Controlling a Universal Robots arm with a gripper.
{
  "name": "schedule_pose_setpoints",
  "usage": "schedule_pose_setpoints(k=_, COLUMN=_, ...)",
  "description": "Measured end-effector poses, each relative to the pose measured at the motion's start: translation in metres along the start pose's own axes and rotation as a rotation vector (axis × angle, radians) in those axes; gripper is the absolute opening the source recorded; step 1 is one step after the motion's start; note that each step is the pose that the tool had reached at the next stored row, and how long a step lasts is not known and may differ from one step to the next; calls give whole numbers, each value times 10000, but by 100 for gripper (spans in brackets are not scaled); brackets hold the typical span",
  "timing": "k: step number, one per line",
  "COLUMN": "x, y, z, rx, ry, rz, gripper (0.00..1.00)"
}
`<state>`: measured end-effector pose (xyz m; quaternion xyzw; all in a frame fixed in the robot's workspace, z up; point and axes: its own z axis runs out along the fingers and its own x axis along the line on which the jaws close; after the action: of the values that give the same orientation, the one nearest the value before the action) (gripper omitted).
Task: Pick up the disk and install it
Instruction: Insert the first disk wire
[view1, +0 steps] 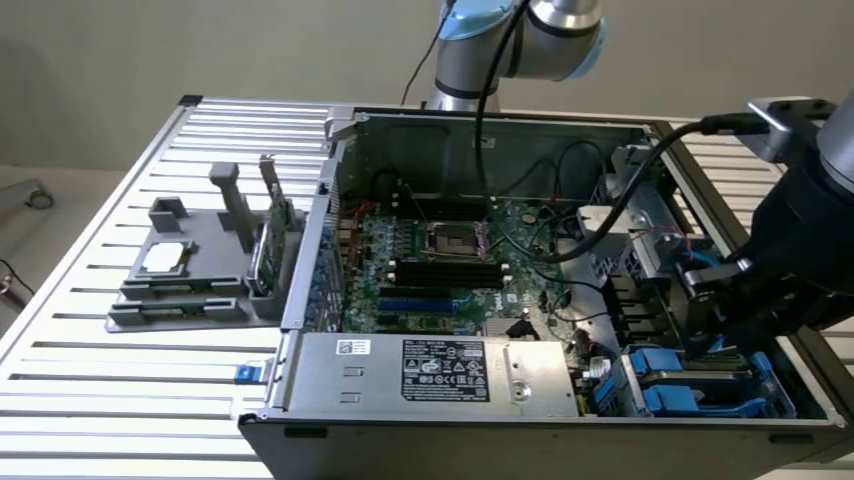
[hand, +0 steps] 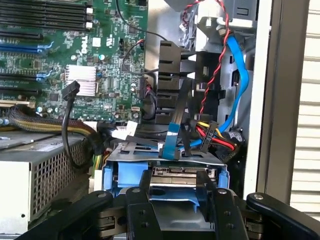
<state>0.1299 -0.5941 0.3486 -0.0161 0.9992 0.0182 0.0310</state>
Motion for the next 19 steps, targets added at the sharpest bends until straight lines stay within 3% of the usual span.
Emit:
schedule_pose_setpoints(k=9, x=0, y=0, z=-6, rx=-28, ry=-34, rz=869, gripper=48)
schedule_pose_setpoints(k=19, x=-6, y=11, z=-82, rx=-21, ry=-48, rz=1261, gripper=48)
